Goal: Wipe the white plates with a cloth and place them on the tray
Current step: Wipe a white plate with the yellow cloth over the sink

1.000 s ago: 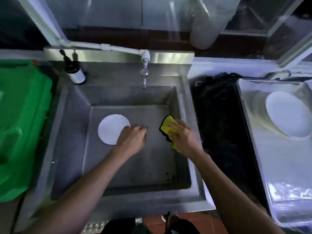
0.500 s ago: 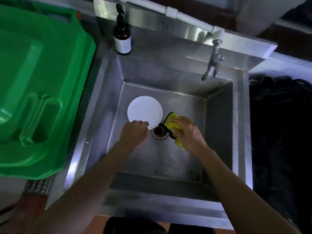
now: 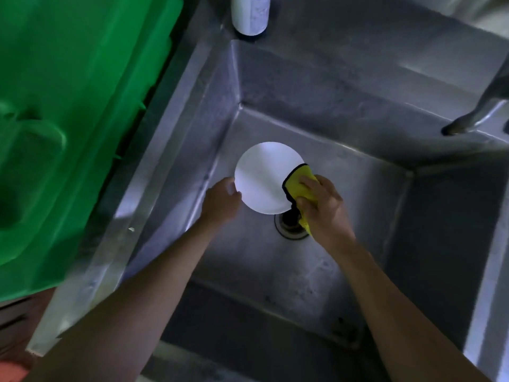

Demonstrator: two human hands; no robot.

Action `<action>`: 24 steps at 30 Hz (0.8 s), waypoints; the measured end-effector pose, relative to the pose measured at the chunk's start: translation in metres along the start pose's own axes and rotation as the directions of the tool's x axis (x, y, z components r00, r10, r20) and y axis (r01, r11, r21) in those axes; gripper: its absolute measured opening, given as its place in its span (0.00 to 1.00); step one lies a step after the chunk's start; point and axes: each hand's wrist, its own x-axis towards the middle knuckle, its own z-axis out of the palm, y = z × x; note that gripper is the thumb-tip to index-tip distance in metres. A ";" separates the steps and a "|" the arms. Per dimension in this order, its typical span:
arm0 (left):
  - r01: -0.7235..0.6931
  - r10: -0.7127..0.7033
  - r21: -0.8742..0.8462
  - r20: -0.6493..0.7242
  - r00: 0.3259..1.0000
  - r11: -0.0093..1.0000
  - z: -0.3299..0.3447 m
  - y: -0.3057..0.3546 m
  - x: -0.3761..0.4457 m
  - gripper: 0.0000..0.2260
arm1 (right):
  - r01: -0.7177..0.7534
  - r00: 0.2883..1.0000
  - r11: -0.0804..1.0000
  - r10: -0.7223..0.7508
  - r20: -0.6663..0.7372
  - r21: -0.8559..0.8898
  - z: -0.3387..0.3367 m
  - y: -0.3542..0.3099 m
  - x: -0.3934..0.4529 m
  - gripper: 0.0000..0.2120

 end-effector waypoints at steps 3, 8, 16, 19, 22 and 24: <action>0.051 -0.053 -0.123 -0.015 0.998 0.991 0.012 -0.005 0.019 0.18 | 0.002 1.000 0.999 -0.001 -0.014 0.044 0.011 0.009 0.016 0.21; 0.070 -0.084 -0.252 -0.045 0.995 0.965 0.033 -0.005 0.041 0.20 | 0.001 1.000 0.997 -0.001 0.002 0.081 0.027 0.021 0.033 0.21; 0.154 -0.188 -0.264 -0.105 0.977 0.952 0.043 -0.006 0.066 0.14 | -0.022 0.999 0.987 0.027 -0.028 0.158 0.028 0.038 0.035 0.21; 0.189 -0.221 -0.304 -0.076 0.972 0.934 0.047 -0.010 0.064 0.14 | -0.035 0.998 0.985 0.044 -0.050 0.167 0.023 0.044 0.033 0.20; 0.208 -0.248 -0.337 -0.081 0.965 0.918 0.052 -0.011 0.059 0.13 | -0.052 0.997 0.984 0.061 -0.053 0.170 0.018 0.050 0.031 0.20; 0.222 -0.263 -0.355 -0.070 0.962 0.908 0.055 -0.010 0.054 0.08 | -0.052 0.997 0.985 0.061 -0.056 0.162 0.016 0.053 0.028 0.20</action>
